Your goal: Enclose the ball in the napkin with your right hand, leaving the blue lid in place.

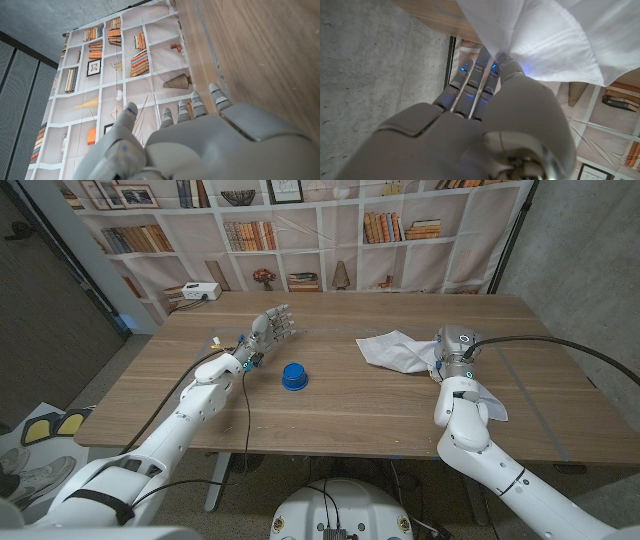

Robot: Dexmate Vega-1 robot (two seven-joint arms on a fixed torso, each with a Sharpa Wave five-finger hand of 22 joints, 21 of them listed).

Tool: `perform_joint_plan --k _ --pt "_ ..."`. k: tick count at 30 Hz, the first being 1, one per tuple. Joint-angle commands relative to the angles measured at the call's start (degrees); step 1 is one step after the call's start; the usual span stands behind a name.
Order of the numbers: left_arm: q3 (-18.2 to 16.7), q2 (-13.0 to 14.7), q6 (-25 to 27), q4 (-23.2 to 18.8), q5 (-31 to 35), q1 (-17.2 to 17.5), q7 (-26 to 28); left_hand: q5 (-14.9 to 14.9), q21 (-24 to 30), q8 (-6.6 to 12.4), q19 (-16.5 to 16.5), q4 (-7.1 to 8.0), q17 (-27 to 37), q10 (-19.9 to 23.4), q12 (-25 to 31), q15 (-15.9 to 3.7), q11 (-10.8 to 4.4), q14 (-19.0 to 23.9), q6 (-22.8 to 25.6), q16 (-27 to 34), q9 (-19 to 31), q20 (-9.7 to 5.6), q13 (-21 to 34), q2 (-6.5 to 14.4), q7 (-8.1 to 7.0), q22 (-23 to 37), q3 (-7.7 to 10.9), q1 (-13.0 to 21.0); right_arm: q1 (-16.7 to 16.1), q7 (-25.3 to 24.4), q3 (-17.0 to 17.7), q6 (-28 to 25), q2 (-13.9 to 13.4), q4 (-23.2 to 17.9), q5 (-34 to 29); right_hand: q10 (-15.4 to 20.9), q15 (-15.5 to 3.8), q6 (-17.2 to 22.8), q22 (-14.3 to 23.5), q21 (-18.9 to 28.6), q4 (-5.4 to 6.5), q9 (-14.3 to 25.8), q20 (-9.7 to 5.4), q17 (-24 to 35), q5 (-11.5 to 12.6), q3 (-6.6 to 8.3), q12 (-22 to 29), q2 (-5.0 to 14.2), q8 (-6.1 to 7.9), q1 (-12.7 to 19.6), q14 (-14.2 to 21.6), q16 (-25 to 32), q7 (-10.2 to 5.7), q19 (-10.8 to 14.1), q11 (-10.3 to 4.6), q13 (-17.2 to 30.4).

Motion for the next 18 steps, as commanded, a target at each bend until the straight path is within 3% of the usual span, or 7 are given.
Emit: perform_joint_plan --k 1,8,12,16,18 --pt "-0.3 0.8 2.4 -4.4 0.4 2.5 6.0 0.0 0.0 0.27 0.4 0.19 0.1 -0.1 0.0 0.10 0.49 0.3 0.1 0.2 -0.1 0.37 0.1 0.1 -0.36 0.3 0.42 -0.1 11.4 -4.2 1.2 -0.1 -1.3 8.5 14.7 0.0 -7.86 0.5 0.2 0.2 -0.01 0.0 0.35 0.3 -0.2 0.38 -0.1 0.21 -0.23 -0.2 0.4 -0.1 1.44 -0.1 0.33 0.1" --pt "-0.3 1.0 2.6 -5.6 0.4 3.3 6.9 0.0 -0.1 0.24 0.3 0.14 0.1 -0.1 0.0 0.14 0.42 0.3 0.0 0.2 -0.1 0.37 0.1 0.1 -0.40 0.3 0.45 -0.1 13.8 -10.0 0.8 -1.8 0.1 11.0 19.7 -0.3 -7.72 0.5 0.2 0.2 0.05 -0.2 0.94 0.9 -0.4 0.49 -0.1 0.24 -0.41 -0.3 0.1 0.2 1.52 -0.6 0.73 0.2" --pt "-0.2 1.1 2.8 -5.9 0.5 3.3 7.0 0.0 -0.1 0.24 0.4 0.12 0.1 -0.1 0.0 0.16 0.50 0.5 0.0 0.2 0.0 0.37 0.1 0.1 -0.37 0.3 0.46 -0.1 15.3 -14.2 0.5 -3.8 2.4 13.1 21.9 -0.5 -7.71 0.1 0.2 0.2 0.07 -0.3 1.38 1.2 -0.6 0.61 -0.2 0.31 -0.60 -0.2 0.1 0.4 1.65 -0.8 0.61 0.3" --pt "-0.1 1.1 2.8 -5.9 0.4 3.3 7.1 0.0 -0.1 0.25 0.4 0.09 0.1 -0.1 0.0 0.21 0.47 0.6 0.0 0.2 0.0 0.35 0.1 0.0 -0.45 0.3 0.47 -0.1 17.6 -16.1 -0.6 -6.5 4.2 15.3 24.2 -1.2 -7.46 -0.8 0.3 0.2 0.25 -0.1 2.00 1.9 -0.9 0.69 -0.5 0.46 -0.83 -0.4 0.0 0.9 1.49 -1.0 1.41 0.4" --pt "-0.1 1.1 2.9 -5.9 0.5 3.2 7.1 0.0 -0.1 0.24 0.4 0.08 0.1 -0.1 0.0 0.25 0.48 0.7 0.0 0.3 0.0 0.36 0.1 0.0 -0.40 0.3 0.47 -0.1 19.1 -16.5 -0.8 -8.7 5.6 16.4 25.8 -2.2 -6.93 -1.7 0.3 0.2 0.87 0.1 2.52 2.3 -1.3 0.65 -0.9 0.75 -1.10 -1.2 -0.2 1.2 1.73 -1.2 1.78 0.3"
